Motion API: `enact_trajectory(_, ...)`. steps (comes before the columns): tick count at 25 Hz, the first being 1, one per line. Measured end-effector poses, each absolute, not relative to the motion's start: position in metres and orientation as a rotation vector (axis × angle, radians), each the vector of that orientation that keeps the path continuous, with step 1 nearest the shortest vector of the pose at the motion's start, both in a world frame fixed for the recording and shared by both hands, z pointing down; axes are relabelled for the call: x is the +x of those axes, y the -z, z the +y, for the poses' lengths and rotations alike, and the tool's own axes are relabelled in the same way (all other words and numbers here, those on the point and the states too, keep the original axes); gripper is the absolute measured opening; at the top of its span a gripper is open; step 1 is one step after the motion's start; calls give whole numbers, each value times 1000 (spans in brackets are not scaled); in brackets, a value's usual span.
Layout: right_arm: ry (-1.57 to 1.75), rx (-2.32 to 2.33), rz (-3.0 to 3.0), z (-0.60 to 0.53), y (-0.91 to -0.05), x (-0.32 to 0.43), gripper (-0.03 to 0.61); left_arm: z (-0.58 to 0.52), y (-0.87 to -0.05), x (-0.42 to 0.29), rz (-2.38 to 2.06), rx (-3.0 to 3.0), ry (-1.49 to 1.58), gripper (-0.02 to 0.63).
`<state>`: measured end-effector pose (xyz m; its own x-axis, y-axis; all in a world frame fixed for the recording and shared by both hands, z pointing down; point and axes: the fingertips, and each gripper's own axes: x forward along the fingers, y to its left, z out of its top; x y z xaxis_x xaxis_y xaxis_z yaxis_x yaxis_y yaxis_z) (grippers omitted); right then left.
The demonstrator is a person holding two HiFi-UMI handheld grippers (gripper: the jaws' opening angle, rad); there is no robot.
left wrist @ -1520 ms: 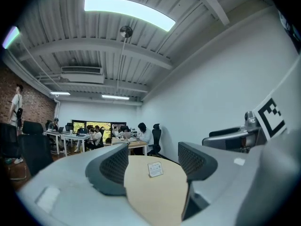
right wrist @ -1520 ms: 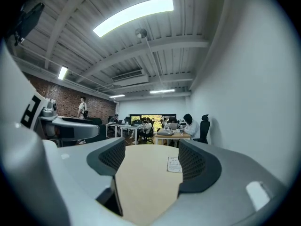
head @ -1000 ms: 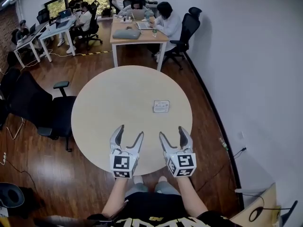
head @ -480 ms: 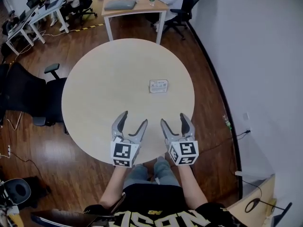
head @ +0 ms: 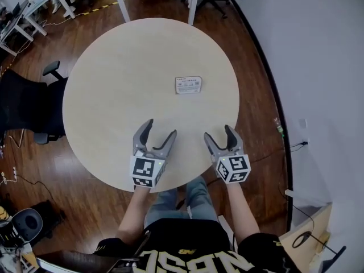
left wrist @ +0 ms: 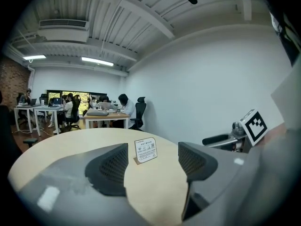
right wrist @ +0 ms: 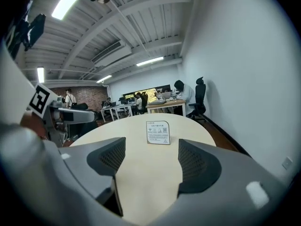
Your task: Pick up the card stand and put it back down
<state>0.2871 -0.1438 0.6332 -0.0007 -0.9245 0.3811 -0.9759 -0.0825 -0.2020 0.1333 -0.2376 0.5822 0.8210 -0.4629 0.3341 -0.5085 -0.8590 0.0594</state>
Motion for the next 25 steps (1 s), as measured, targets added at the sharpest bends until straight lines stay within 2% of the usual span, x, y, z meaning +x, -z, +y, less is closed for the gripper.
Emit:
enact_trajectory(7, -601, 1939, -1968, -125, -688, 379, 356, -262, -615, 155, -714, 2833, -533, 334)
enact_trajectory(14, -523, 1717, -2033, -147, -681, 458, 356, -286, -639, 155, -702, 2781, -648, 339)
enact_trajectory(19, -532, 1540, -2208, -203, -679, 465, 353, -298, -647, 156, -725, 2768, -661, 339)
enact_trajectory(25, -573, 1324, -2392, -273, -697, 420, 334, -307, -651, 149, -763, 2743, -671, 339)
